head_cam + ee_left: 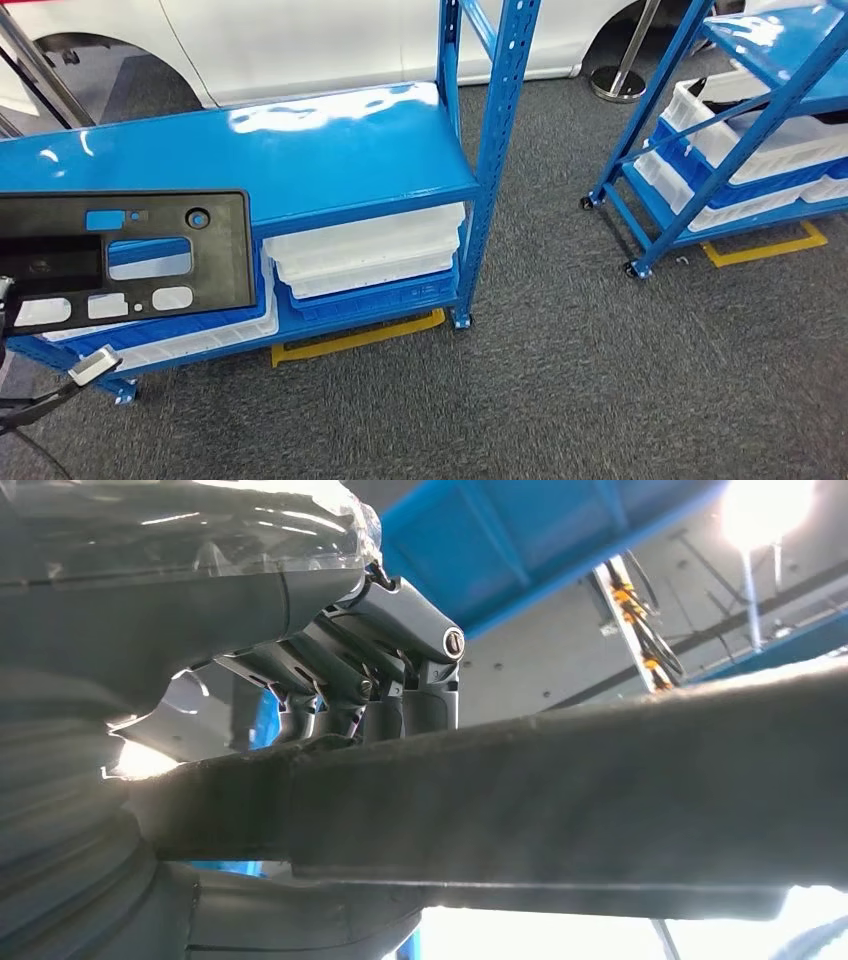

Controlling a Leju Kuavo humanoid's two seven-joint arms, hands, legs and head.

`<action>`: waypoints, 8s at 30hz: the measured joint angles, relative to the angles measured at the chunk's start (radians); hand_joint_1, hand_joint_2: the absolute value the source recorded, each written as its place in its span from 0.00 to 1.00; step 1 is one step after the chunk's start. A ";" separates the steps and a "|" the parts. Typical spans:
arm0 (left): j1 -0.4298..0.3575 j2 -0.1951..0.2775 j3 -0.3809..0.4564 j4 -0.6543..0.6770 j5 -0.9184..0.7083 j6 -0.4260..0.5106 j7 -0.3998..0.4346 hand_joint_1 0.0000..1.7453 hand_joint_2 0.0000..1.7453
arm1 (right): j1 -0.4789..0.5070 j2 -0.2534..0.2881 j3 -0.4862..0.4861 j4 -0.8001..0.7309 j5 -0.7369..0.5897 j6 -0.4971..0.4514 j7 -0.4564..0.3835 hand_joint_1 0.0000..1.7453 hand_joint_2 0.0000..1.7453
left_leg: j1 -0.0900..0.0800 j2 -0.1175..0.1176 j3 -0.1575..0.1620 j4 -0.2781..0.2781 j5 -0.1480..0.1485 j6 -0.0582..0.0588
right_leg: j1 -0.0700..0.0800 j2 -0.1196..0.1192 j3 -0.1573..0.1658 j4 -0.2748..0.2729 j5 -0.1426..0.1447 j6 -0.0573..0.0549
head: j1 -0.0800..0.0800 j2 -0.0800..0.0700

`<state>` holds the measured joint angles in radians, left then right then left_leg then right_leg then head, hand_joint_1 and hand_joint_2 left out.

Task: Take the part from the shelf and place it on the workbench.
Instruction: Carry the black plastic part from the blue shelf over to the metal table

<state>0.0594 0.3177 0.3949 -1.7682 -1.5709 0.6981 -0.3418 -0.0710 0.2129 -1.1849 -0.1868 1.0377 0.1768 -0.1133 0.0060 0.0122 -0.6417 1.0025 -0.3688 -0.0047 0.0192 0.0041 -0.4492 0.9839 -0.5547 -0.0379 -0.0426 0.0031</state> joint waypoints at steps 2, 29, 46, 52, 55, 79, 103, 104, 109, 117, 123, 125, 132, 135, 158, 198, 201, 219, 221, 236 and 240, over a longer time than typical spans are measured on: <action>0.001 -0.005 0.010 -0.006 0.000 0.000 -0.026 1.00 1.00 | 0.001 0.002 0.000 0.000 0.003 0.004 -0.003 0.00 0.00 | 0.005 -0.003 -0.013 0.013 -0.019 -0.010 | -0.002 -0.004 -0.014 -0.008 0.021 -0.009 | 0.000 0.000; -0.007 -0.048 0.080 -0.026 -0.001 0.000 0.058 1.00 1.00 | 0.006 -0.001 0.001 0.001 0.030 0.018 -0.027 0.00 0.00 | 0.019 -0.101 0.070 0.014 -0.094 0.001 | -0.014 0.095 -0.122 0.060 0.065 -0.010 | -0.001 0.000; 0.148 0.035 0.068 -0.053 0.000 -0.004 0.233 1.00 1.00 | 0.006 0.013 0.029 0.001 0.075 0.020 -0.027 0.00 0.00 | 0.022 0.029 0.070 0.022 -0.100 -0.017 | -0.015 -0.111 -0.106 0.052 0.051 0.028 | -0.002 0.000; 0.167 0.041 0.069 -0.065 0.000 -0.005 0.237 1.00 1.00 | 0.006 0.012 0.030 0.001 0.075 0.021 -0.027 0.00 0.00 | 0.023 -0.032 0.053 0.017 -0.081 0.015 | -0.024 -0.014 -0.207 0.292 -0.096 0.043 | -0.002 0.000; 0.181 0.041 0.071 -0.069 0.001 -0.004 0.242 1.00 1.00 | 0.006 0.012 0.032 0.001 0.079 0.021 -0.027 0.00 0.00 | 0.018 -0.072 0.049 0.018 -0.076 0.015 | -0.023 -0.002 -0.198 0.281 -0.058 0.033 | -0.002 0.000; 0.230 -0.014 0.275 -0.151 0.149 -0.027 0.076 1.00 1.00 | 0.009 0.020 0.102 0.000 0.127 0.010 -0.036 0.00 0.00 | 0.022 0.008 0.071 0.012 -0.092 0.008 | -0.010 -0.094 -0.094 0.077 0.008 0.031 | -0.002 0.000; 0.048 0.068 -0.086 -0.081 0.024 -0.060 0.326 1.00 1.00 | 0.004 0.013 0.093 0.000 0.096 0.009 -0.045 0.00 0.00 | 0.018 0.034 0.026 0.101 -0.107 -0.030 | -0.011 -0.100 -0.094 0.041 0.049 -0.003 | -0.002 0.000; 0.041 0.071 -0.091 -0.078 0.024 -0.061 0.327 1.00 1.00 | 0.004 0.012 0.092 0.000 0.095 0.009 -0.043 0.00 0.00 | 0.013 0.055 0.054 0.051 -0.094 -0.022 | -0.008 -0.111 -0.093 0.044 0.046 0.001 | -0.002 0.000; 0.025 0.087 -0.108 -0.062 0.024 -0.068 0.330 1.00 1.00 | 0.001 0.012 0.084 0.001 0.092 0.009 -0.034 0.00 0.00 | 0.010 0.029 0.062 0.011 -0.082 0.013 | -0.007 -0.116 -0.091 0.059 0.028 0.025 | -0.002 0.000; 0.000 0.091 -0.132 -0.041 0.028 -0.073 0.341 1.00 1.00 | 0.005 0.011 0.077 0.001 0.092 0.010 -0.034 0.00 0.00 | 0.013 -0.079 0.051 0.012 -0.070 0.029 | -0.016 0.008 -0.187 0.239 -0.015 0.030 | -0.002 0.000; -0.016 0.100 -0.141 -0.030 0.033 -0.071 0.348 1.00 1.00 | 0.003 0.009 0.078 0.001 0.111 0.014 -0.044 0.00 0.00 | 0.020 -0.156 0.034 0.014 -0.061 -0.005 | -0.015 0.052 -0.108 0.050 0.062 0.011 | -0.002 0.000; -0.024 0.111 -0.141 -0.016 0.043 -0.068 0.354 1.00 1.00 | 0.005 0.010 0.084 0.001 0.134 0.019 -0.057 0.00 0.00 | 0.019 -0.124 0.021 0.035 -0.075 -0.014 | -0.018 0.024 -0.101 0.034 0.070 -0.001 | -0.002 0.000; -0.056 0.129 -0.154 0.045 0.074 -0.044 0.357 1.00 1.00 | 0.017 0.011 0.100 0.001 0.150 0.021 -0.065 0.00 0.00 | 0.024 -0.006 -0.050 0.212 -0.138 -0.034 | -0.013 -0.079 -0.097 0.031 0.064 -0.009 | -0.002 0.000; -0.062 0.135 -0.154 0.053 0.084 -0.019 0.359 1.00 1.00 | 0.017 0.010 0.103 0.001 0.153 0.021 -0.063 0.00 0.00 | 0.016 0.047 0.046 0.037 -0.083 -0.023 | -0.007 -0.113 -0.094 0.043 0.051 0.005 | -0.002 0.000; -0.103 0.145 -0.156 0.092 0.136 -0.021 0.361 1.00 1.00 | 0.016 0.004 0.119 0.001 0.166 0.023 -0.061 0.00 0.00 | 0.016 -0.047 -0.038 0.158 -0.142 -0.019 | -0.013 -0.010 -0.097 0.017 0.085 -0.009 | -0.002 0.000; -0.208 0.141 -0.217 0.220 0.202 -0.042 0.377 1.00 1.00 | 0.011 -0.004 0.122 0.004 0.158 0.026 -0.053 0.00 0.00 | 0.023 0.051 0.038 0.026 -0.073 -0.023 | -0.007 -0.123 -0.088 0.036 0.055 0.031 | -0.002 0.000; -0.213 0.141 -0.224 0.225 0.204 -0.042 0.378 1.00 1.00 | 0.009 -0.004 0.122 0.004 0.157 0.024 -0.054 0.00 0.00 | 0.024 0.014 0.034 0.025 -0.070 0.001 | -0.014 -0.104 -0.089 0.058 0.033 0.044 | -0.001 0.000; -0.211 0.138 -0.236 0.229 0.208 -0.041 0.381 1.00 1.00 | 0.012 -0.002 0.106 0.006 0.127 0.030 -0.072 0.00 0.00 | 0.010 -0.037 -0.019 0.139 -0.142 -0.011 | -0.011 -0.003 -0.115 0.015 0.101 -0.008 | -0.002 0.000; -0.209 0.137 -0.237 0.229 0.206 -0.042 0.381 1.00 1.00 | 0.013 -0.002 0.103 0.006 0.126 0.032 -0.072 0.00 0.00 | 0.015 -0.024 -0.072 0.262 -0.197 -0.022 | -0.012 -0.010 -0.116 0.016 0.101 -0.009 | -0.002 0.000; -0.211 0.134 -0.256 0.229 0.175 -0.060 0.396 1.00 1.00 | 0.013 -0.004 0.100 0.007 0.124 0.033 -0.066 0.00 0.00 | 0.019 -0.013 0.063 0.025 -0.095 -0.011 | -0.015 -0.021 -0.131 0.053 0.083 -0.015 | -0.002 0.000; -0.211 0.134 -0.259 0.229 0.174 -0.061 0.397 1.00 1.00 | 0.013 -0.004 0.100 0.007 0.125 0.035 -0.066 0.00 0.00 | 0.017 -0.013 0.062 0.026 -0.095 -0.007 | -0.016 -0.021 -0.130 0.050 0.086 -0.005 | -0.002 0.000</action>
<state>-0.1518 0.4517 0.1358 -1.5389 -1.3970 0.6375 0.0548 -0.0580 0.2087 -1.0845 -0.1801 1.1624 0.2119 -0.1793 0.0232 -0.0006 -0.5795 1.0289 -0.4642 -0.0115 0.0030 -0.0172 -0.5793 1.0340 -0.4687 -0.0434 -0.0446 0.0031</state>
